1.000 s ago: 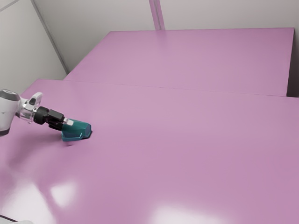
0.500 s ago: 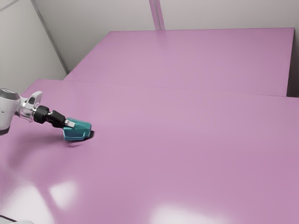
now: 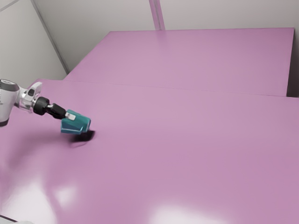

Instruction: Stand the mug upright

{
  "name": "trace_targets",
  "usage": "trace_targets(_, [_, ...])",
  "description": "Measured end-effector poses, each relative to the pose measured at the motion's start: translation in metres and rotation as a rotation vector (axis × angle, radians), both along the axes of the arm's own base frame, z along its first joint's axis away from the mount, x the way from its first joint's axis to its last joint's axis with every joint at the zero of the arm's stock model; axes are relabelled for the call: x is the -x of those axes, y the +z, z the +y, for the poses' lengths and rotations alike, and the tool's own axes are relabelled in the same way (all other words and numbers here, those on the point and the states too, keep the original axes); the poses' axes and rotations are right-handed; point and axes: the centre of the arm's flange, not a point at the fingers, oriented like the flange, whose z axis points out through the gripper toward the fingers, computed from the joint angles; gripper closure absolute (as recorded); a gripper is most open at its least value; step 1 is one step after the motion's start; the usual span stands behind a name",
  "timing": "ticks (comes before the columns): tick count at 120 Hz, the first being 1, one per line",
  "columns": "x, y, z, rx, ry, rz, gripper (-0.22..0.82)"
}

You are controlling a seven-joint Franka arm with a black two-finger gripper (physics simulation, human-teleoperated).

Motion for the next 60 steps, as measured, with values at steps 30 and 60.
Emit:
trace_targets(30, [-0.022, 0.057, -0.069, -0.293, -0.143, -0.02, 0.78])
trace_targets(60, [-0.026, 0.091, -0.139, -0.639, -0.246, 0.026, 0.79])
